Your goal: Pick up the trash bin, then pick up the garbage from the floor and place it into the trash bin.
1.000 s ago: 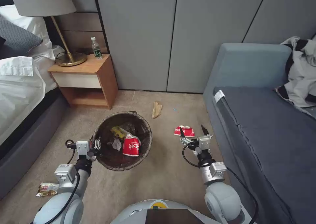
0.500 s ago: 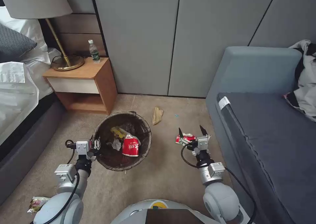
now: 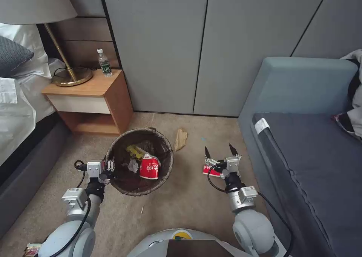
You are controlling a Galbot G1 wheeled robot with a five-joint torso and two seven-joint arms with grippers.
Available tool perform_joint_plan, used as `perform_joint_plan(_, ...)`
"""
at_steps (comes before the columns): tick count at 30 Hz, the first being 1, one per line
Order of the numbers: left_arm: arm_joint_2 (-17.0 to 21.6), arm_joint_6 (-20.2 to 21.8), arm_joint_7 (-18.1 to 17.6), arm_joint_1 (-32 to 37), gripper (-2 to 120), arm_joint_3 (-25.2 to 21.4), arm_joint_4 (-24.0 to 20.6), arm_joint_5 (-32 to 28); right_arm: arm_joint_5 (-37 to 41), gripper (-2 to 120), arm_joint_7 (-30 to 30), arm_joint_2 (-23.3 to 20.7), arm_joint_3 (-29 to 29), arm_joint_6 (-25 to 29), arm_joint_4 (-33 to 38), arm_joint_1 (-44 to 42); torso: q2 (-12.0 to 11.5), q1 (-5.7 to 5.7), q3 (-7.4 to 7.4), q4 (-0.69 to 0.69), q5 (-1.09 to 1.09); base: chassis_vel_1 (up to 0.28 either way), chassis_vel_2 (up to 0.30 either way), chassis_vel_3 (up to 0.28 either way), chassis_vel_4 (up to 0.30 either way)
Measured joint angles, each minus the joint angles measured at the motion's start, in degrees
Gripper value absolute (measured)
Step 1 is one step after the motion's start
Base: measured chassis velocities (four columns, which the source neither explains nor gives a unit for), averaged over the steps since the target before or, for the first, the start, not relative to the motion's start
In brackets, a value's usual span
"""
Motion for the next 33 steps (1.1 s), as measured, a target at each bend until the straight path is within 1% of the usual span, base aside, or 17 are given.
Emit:
perform_joint_plan(6,0.0,0.0,-0.01,0.02,0,-0.03,-0.21,-0.02,0.31,100,-0.18,-0.16,0.06,0.03,-0.02,-0.12,0.0,0.0,0.0,0.0,0.0,-0.061,0.067,0.071,-0.058)
perform_joint_plan(16,0.08,0.0,0.0,0.17,0,-0.15,-0.56,-0.14,1.8,100,-0.9,-1.48,1.35,-0.52,-1.8,1.38,0.0,0.0,-0.01,0.0,0.0,0.0,0.0,0.0,0.0)
perform_joint_plan(19,0.04,0.01,0.01,0.25,0,-0.11,-0.69,-0.14,3.96,100,-1.09,-2.82,1.81,-2.28,-3.33,3.57,0.0,0.0,0.0,0.0,0.0,0.0,0.0,0.0,0.0)
perform_joint_plan(27,0.11,0.01,0.03,0.39,0,-0.13,-0.77,-0.14,6.68,100,-2.68,-6.01,2.38,-4.32,-7.12,7.87,0.0,0.0,0.0,0.0,0.0,0.0,0.0,0.0,0.0)
perform_joint_plan(33,0.14,0.01,0.05,0.5,0,-0.14,-0.77,-0.14,10.55,100,-2.58,-7.62,0.79,-8.12,-11.23,11.93,0.0,0.0,0.0,0.0,0.01,0.0,0.0,0.0,0.0)
